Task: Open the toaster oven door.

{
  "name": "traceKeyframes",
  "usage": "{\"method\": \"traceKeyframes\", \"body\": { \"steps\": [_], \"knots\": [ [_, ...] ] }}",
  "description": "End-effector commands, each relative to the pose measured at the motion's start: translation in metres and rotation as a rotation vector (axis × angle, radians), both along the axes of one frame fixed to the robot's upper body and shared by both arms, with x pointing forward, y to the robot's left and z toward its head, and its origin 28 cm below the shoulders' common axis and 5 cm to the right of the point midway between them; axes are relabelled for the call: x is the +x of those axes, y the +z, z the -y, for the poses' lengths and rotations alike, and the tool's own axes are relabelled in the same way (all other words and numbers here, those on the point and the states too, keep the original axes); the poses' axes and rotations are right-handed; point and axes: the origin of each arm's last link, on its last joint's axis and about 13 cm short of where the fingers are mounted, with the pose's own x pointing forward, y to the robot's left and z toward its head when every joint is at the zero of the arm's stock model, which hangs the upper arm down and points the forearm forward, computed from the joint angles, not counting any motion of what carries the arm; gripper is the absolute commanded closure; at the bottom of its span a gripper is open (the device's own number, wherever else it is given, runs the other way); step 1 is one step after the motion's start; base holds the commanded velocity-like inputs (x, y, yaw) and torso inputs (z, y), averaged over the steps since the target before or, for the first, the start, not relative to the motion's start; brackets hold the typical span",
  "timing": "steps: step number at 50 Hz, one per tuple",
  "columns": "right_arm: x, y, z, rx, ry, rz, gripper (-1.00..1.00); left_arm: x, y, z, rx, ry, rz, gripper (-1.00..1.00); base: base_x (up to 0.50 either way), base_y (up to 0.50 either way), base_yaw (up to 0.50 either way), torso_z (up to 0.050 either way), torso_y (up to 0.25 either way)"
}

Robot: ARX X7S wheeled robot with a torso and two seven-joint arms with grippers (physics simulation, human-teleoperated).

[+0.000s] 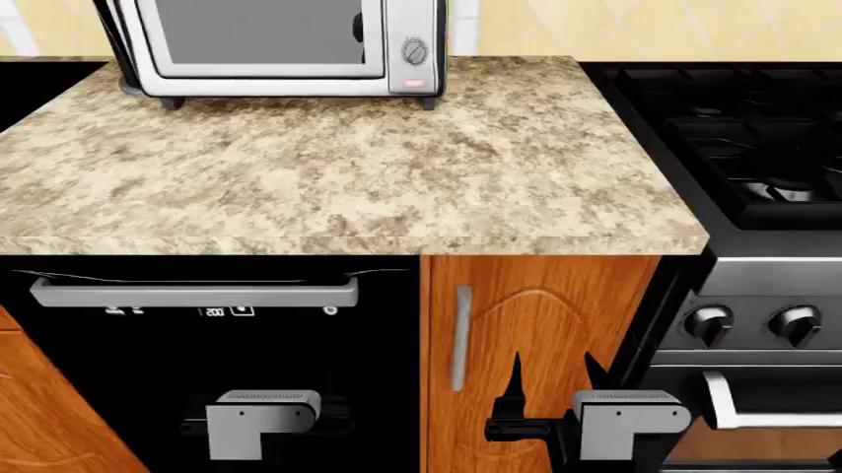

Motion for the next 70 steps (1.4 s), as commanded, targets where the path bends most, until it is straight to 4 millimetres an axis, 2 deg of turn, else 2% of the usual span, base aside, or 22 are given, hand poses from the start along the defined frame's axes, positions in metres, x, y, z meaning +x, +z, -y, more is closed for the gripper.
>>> {"method": "traceKeyframes", "body": {
  "steps": [1, 14, 34, 48, 54, 60, 70],
  "knots": [
    [0.000, 0.000, 0.000, -0.003, -0.001, -0.002, -1.00, -0.001, 0.001, 0.001, -0.015, -0.013, 0.010, -1.00, 0.00, 0.00, 0.00, 0.000, 0.000],
    [0.000, -0.002, -0.001, -0.001, 0.010, -0.023, -1.00, -0.003, 0.007, 0.000, -0.027, -0.035, 0.046, -1.00, 0.00, 0.00, 0.00, 0.002, 0.000],
    [0.001, -0.001, 0.000, -0.020, -0.012, -0.051, -1.00, -0.005, 0.017, 0.002, -0.015, -0.056, 0.052, -1.00, 0.00, 0.00, 0.00, 0.050, 0.000],
    [0.006, 0.017, -0.001, 0.000, -0.002, -0.027, -1.00, -0.006, 0.032, 0.000, -0.027, -0.077, 0.044, -1.00, 0.00, 0.00, 0.00, 0.050, 0.000],
    [0.016, 0.036, 0.004, -0.012, 0.001, 0.021, -1.00, -0.003, 0.055, -0.005, -0.013, -0.103, 0.057, -1.00, 0.00, 0.00, 0.00, 0.050, 0.000],
    [0.033, 0.066, 0.011, -0.041, 0.009, 0.083, -1.00, 0.002, 0.097, -0.013, 0.015, -0.118, 0.096, -1.00, 0.00, 0.00, 0.00, 0.025, 0.000],
    [0.053, 0.098, 0.022, -0.066, 0.002, 0.137, -1.00, 0.012, 0.149, -0.024, 0.065, -0.114, 0.157, -1.00, 0.00, 0.00, 0.00, 0.000, 0.000]
  ]
}}
